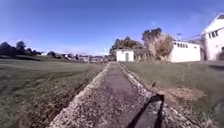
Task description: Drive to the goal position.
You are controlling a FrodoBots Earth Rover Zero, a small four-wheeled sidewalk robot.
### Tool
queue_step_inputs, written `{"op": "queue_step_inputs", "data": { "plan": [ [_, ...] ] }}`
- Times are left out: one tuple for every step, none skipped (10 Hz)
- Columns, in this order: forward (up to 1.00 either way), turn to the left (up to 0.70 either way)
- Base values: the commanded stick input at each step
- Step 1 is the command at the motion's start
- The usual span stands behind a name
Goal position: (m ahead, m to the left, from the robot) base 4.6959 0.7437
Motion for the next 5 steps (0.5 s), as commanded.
{"op": "queue_step_inputs", "data": {
  "plan": [
    [1.00, 0.00],
    [1.00, 0.00],
    [1.00, 0.00],
    [1.00, 0.00],
    [1.00, 0.00]
  ]
}}
